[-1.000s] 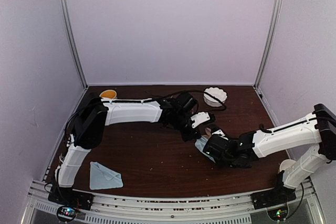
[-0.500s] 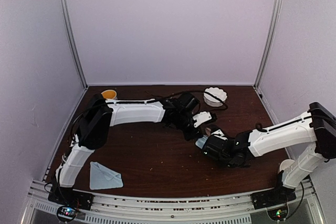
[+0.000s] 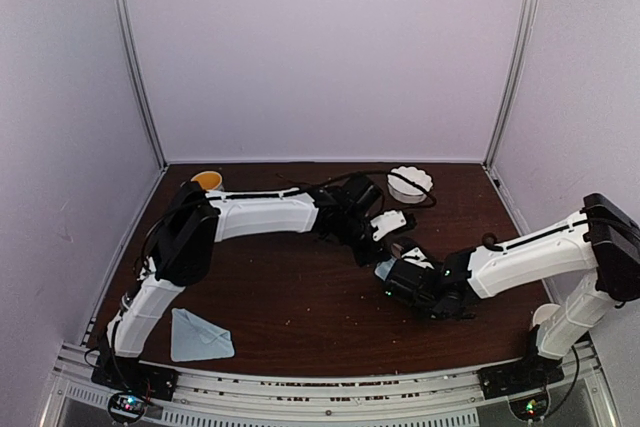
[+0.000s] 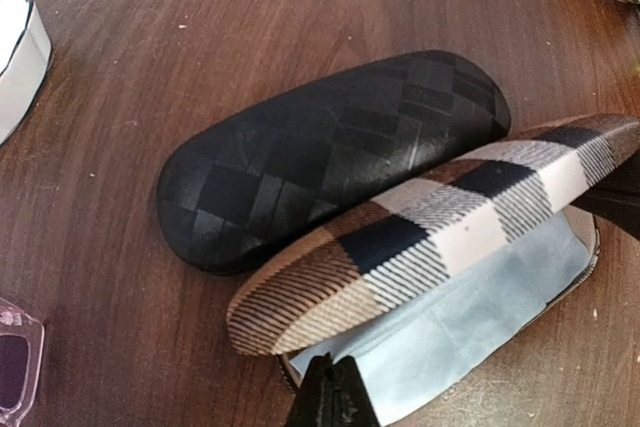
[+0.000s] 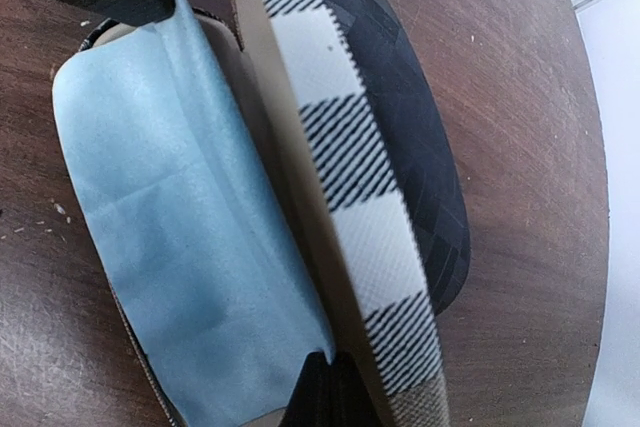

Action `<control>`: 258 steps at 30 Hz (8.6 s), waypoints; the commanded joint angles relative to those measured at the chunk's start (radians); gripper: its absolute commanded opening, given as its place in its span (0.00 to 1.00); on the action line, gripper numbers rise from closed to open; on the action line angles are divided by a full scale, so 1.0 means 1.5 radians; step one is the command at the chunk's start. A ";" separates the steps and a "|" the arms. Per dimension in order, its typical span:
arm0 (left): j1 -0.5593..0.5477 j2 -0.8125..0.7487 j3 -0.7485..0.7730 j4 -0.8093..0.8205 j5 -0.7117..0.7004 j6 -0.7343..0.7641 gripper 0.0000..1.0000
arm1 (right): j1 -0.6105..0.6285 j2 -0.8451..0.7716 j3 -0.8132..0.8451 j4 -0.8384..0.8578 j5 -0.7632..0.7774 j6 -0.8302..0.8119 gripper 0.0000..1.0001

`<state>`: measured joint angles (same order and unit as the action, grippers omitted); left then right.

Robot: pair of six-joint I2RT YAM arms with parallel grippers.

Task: Organize the sunglasses
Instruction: Place the folded cleaning cloth in the sunglasses case, then pick up the sunglasses from the center of the board, then fold the right temple of the sunglasses with the sunglasses.

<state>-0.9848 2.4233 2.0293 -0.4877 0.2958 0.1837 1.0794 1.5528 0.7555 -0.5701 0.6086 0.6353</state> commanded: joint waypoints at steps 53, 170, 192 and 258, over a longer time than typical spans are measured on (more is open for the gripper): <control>0.008 -0.096 -0.094 0.057 -0.008 -0.035 0.42 | 0.043 -0.041 0.105 -0.127 0.051 0.009 0.27; 0.324 -0.080 -0.064 -0.134 -0.052 -0.087 0.00 | -0.065 -0.038 0.221 0.348 -0.057 -0.203 0.68; 0.245 -0.413 -0.327 -0.068 -0.114 -0.094 0.00 | -0.064 -0.070 0.184 0.379 -0.055 -0.192 0.65; -0.128 -0.824 -0.869 0.421 -0.052 0.078 0.00 | -0.027 -0.497 0.001 0.429 -0.641 -0.071 0.72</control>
<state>-1.1728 1.2297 0.7345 0.0601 0.1478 0.3031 1.0367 0.7528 0.6891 -0.0444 -0.2218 0.5667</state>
